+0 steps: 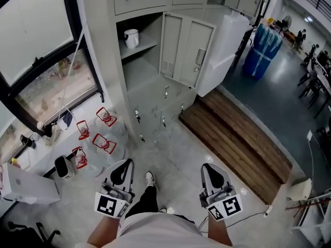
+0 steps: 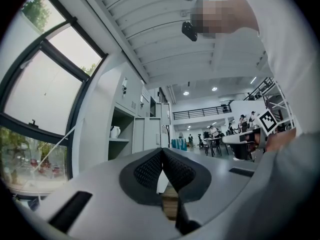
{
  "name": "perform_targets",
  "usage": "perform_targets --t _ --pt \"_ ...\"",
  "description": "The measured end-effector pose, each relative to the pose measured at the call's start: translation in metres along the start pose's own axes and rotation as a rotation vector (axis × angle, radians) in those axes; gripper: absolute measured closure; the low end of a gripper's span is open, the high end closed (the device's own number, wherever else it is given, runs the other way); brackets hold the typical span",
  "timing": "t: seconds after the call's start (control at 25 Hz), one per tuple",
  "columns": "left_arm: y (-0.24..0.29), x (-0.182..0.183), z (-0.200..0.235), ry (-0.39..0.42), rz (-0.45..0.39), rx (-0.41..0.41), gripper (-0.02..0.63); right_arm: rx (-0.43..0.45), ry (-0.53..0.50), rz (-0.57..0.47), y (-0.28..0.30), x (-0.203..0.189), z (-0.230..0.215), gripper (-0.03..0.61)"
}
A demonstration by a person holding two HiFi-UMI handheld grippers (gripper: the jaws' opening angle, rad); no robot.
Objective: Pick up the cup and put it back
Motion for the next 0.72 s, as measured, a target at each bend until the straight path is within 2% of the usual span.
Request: perform_targets --t 0.24,0.52,0.72 --pt "0.072 -0.014 0.043 -0.018 -0.03 -0.004 0.592 0.011 -0.002 0.03 0.07 -0.012 -0.04 0.561" --pt "0.156 -0.001 0.119 -0.018 -0.073 0.012 0.592 0.099 -0.052 0.03 0.194 0.013 -0.067 0.561" --pt "0.197 -0.004 0.163 -0.026 -0.057 0.019 0.592 0.135 -0.043 0.025 0.259 0.017 -0.08 0.561"
Point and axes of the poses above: the fingertips, and each gripper's own axes: y forward along the fingers, z to its left, x out of its top, the point moved 3 cm from there along -y, backward along the fingers
